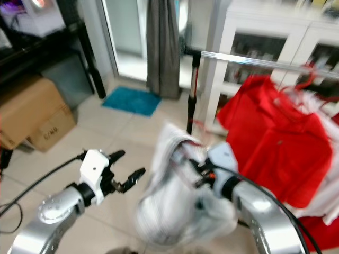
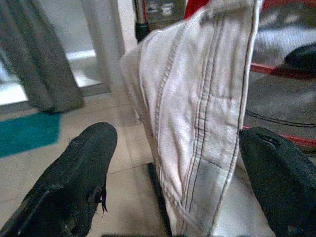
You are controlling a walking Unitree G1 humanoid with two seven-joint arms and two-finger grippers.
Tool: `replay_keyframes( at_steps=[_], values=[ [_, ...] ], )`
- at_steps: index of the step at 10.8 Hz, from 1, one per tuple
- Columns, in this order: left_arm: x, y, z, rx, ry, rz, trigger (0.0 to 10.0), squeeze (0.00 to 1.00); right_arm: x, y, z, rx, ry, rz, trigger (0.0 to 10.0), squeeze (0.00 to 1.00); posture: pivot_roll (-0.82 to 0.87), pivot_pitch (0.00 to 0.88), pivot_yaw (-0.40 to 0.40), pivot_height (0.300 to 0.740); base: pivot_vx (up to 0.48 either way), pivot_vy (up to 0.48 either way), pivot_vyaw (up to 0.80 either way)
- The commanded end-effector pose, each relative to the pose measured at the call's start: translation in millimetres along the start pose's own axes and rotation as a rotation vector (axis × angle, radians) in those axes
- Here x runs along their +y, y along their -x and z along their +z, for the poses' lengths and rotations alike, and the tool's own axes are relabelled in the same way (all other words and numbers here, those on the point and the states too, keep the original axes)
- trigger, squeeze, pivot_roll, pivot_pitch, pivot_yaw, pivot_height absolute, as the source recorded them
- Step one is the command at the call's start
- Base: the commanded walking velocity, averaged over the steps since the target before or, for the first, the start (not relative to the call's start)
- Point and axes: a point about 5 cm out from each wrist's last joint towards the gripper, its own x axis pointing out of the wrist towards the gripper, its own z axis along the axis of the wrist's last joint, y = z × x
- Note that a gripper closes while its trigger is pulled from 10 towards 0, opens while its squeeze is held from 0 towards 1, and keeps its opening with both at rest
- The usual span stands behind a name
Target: Hang hanger
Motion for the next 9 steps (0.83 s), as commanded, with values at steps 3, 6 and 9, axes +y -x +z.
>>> replay_keyframes(
  at_steps=[3, 6, 9],
  values=[
    [-1.9, -8.9, -14, 0.062, -0.046, -0.077, 10.0, 0.0, 18.3, 0.0, 29, -0.117, -0.009, 0.162, 0.0, 0.0, -0.06, 0.021, 0.061, 0.74, 0.0, 0.0, 0.0],
    [9.0, -16.9, -21, 0.102, -0.096, -0.032, 5.9, 0.0, 25.4, 1.0, 37, -0.146, -0.021, 0.233, 0.0, 0.0, -0.06, 0.021, 0.065, 0.74, 0.0, 0.0, 0.0],
    [11.3, -19.1, -22, 0.096, -0.085, -0.024, 0.0, 0.0, 25.6, 1.0, 40, -0.157, -0.032, 0.236, 0.0, 0.0, -0.06, 0.022, 0.068, 0.74, 0.0, 0.0, 0.0]
  ],
)
